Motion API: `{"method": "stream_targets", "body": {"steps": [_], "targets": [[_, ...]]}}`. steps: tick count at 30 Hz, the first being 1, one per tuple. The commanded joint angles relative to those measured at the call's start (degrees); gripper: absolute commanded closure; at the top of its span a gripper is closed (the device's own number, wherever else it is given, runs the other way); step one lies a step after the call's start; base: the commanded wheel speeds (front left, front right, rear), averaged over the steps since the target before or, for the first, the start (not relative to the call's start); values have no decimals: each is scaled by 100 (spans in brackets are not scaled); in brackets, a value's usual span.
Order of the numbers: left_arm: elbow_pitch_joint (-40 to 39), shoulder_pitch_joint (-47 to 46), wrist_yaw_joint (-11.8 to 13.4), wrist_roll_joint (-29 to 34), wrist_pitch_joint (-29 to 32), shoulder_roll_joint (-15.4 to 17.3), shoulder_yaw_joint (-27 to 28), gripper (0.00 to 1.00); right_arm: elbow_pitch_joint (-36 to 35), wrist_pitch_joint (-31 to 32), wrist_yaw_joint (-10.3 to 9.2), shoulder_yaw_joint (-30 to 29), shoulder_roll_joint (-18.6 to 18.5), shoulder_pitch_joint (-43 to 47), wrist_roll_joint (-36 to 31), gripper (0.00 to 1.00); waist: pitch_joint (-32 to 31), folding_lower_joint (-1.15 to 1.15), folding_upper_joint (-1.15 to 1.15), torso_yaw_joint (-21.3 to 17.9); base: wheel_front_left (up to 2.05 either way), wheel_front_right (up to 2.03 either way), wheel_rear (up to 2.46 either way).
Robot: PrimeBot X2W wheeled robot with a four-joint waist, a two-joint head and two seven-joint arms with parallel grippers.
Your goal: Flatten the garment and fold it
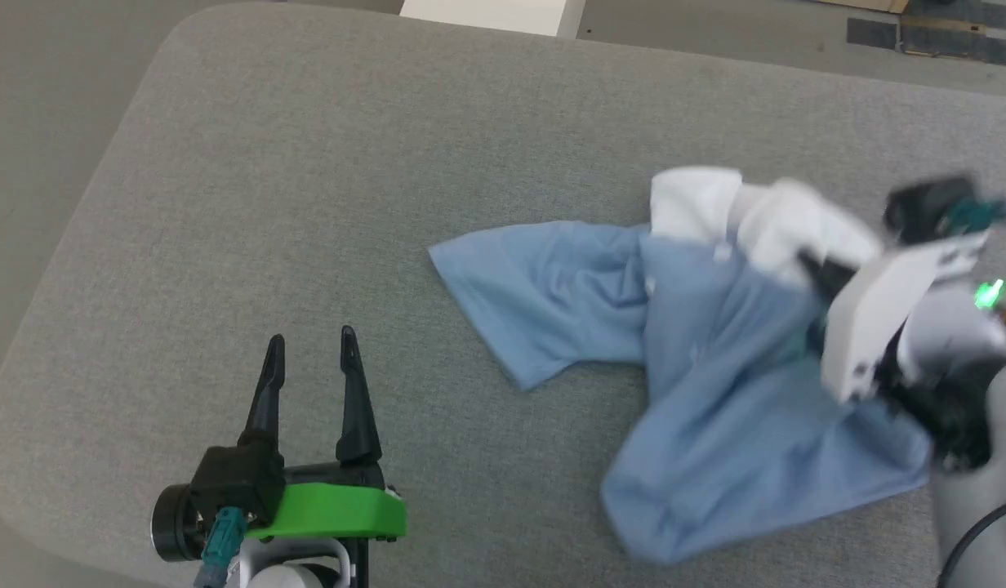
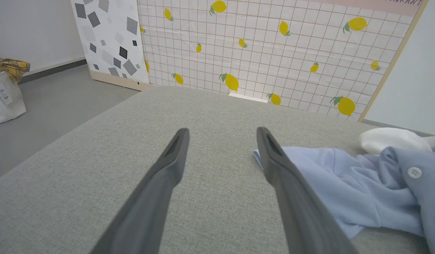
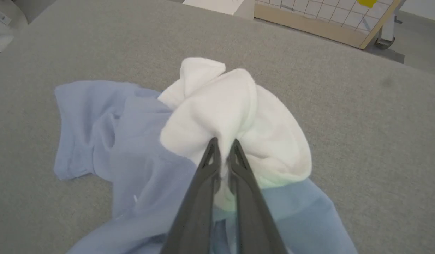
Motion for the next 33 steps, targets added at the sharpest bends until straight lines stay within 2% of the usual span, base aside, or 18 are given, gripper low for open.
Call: {"method": "stream_targets", "body": {"steps": [1,6,10,14,15,16,17,21,25,29,33], "targets": [[-31,-49,-41,46,-27,-22,-13,0,-88,24,-6,-26,-118,-365,-2,100,31,0,0,49,0,0,0],[-88,-119,-70,53,-27,-53,-68,0,10,275,-6,238,-696,-1516,10,100,205,0,0,192,0,0,0],[-55,-263,-112,30,-27,-84,-179,0,567,376,-6,587,-1142,-2388,-85,100,486,0,0,366,0,0,0],[4,-475,-134,-11,-27,-110,-324,0,1323,214,-6,687,-1210,-2760,-297,100,715,0,0,532,0,0,0],[15,-517,-132,-21,-27,-114,-348,0,1487,134,-6,670,-1183,-2797,-350,93,749,0,0,554,0,0,0],[32,-566,-128,-30,-27,-117,-374,0,1677,-7,-6,643,-1148,-2840,-423,40,784,0,0,577,0,0,0],[48,-601,-121,-36,-27,-120,-391,0,1828,-153,-6,616,-1125,-2873,-475,0,797,0,0,587,0,0,0],[127,-685,-88,-48,-27,-126,-446,0,2278,-843,-6,510,-981,-2918,-561,0,736,0,0,570,0,0,0],[166,-626,-55,-23,-27,-128,-394,0,2285,-1238,-6,480,-906,-2793,-374,0,499,0,0,427,0,0,0],[169,-476,-63,28,-27,-93,-259,0,1808,-1426,-6,351,-933,-2402,-58,0,192,0,0,192,0,0,0],[107,-284,-80,78,-27,13,-123,0,866,-1352,-6,-256,-895,-1448,66,0,-72,0,0,-78,0,0,0]]}}
